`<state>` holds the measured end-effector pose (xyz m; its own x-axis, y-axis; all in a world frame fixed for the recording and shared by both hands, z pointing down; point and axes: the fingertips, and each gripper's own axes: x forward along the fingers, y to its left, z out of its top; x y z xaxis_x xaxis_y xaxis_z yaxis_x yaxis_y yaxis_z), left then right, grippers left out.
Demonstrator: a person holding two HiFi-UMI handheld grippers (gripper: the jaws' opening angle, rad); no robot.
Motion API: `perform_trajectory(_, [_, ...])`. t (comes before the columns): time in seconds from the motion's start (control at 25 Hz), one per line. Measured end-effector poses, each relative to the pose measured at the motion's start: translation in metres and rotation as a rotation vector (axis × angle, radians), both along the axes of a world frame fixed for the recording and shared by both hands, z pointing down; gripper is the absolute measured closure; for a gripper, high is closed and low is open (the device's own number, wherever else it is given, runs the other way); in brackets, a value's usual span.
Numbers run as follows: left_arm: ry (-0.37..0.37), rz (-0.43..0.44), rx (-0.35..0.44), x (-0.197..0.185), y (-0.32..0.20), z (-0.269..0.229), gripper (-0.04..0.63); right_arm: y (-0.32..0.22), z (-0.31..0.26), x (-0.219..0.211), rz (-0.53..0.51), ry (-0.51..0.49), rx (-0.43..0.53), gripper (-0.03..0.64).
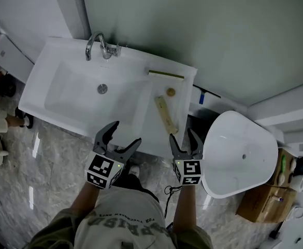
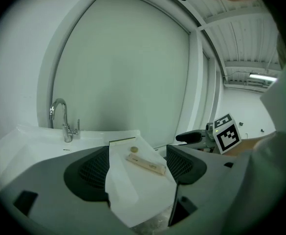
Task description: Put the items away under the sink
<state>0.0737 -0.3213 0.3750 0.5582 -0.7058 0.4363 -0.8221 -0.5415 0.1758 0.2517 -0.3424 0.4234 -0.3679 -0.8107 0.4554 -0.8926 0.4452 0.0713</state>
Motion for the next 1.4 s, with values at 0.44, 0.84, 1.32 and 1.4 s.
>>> perform_trajectory(0.44, [0.003, 0.165, -0.091, 0.012, -0.079, 0.025, 0.245, -0.054, 0.099, -0.014, -0.021, 0.137, -0.320, 0.345])
perform_trajectory(0.84, [-0.017, 0.249, -0.145, 0.018, -0.118, 0.046, 0.245, -0.065, 0.166, -0.017, -0.034, 0.224, -0.594, 0.348])
perform_trajectory(1.32, [-0.025, 0.255, -0.176, 0.015, -0.134, 0.053, 0.245, -0.064, 0.184, -0.008, 0.000, 0.256, -0.736, 0.523])
perform_trajectory(1.4, [-0.025, 0.249, -0.176, 0.014, -0.135, 0.054, 0.245, -0.066, 0.183, -0.005, 0.024, 0.240, -0.753, 0.552])
